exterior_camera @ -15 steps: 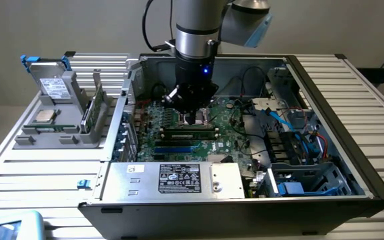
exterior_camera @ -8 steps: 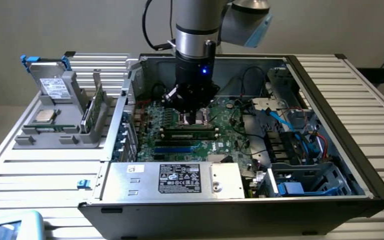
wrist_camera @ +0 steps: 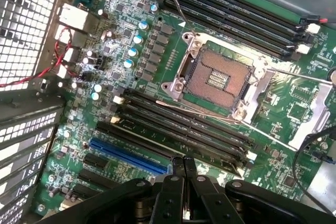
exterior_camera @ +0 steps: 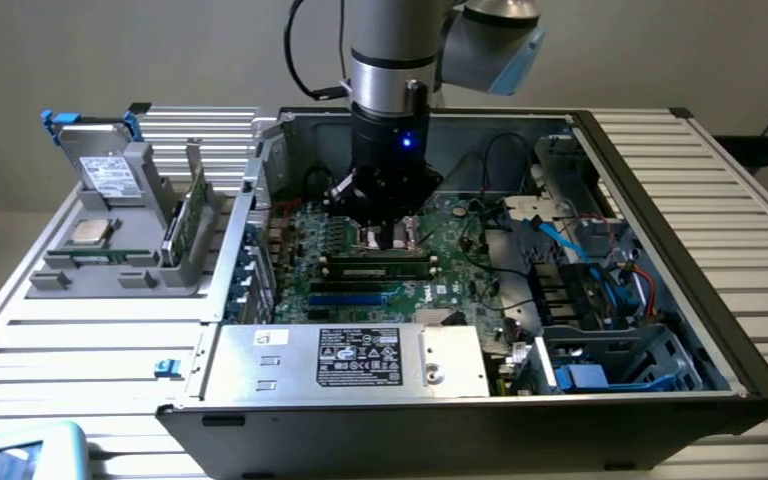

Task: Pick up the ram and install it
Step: 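Press down the ram until it locks into place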

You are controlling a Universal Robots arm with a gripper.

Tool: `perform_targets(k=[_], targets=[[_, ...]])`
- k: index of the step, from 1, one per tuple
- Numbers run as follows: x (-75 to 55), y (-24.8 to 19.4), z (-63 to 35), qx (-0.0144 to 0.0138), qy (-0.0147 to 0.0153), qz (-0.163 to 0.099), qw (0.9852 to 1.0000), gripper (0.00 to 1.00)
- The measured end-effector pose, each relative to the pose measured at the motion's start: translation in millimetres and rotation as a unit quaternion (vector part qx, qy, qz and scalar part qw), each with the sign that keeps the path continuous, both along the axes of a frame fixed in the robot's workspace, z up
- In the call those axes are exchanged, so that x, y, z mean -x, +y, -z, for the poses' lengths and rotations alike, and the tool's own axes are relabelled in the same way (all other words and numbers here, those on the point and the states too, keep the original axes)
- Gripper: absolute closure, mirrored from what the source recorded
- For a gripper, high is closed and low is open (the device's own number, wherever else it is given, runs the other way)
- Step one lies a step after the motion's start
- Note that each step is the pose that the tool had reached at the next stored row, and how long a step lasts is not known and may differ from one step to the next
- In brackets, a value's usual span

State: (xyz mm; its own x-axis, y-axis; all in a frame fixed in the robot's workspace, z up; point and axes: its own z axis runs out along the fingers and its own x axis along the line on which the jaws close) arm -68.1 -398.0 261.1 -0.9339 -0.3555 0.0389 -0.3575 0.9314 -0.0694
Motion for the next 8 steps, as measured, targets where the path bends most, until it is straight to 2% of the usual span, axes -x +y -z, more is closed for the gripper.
perform_targets(k=[4,8], targets=[[0.1,0.1,0.0,0.0002,-0.0012,0.025,0.9997,0.89],[0.1,0.0,0.0,0.0002,-0.0016,0.051,0.9987,0.89]])
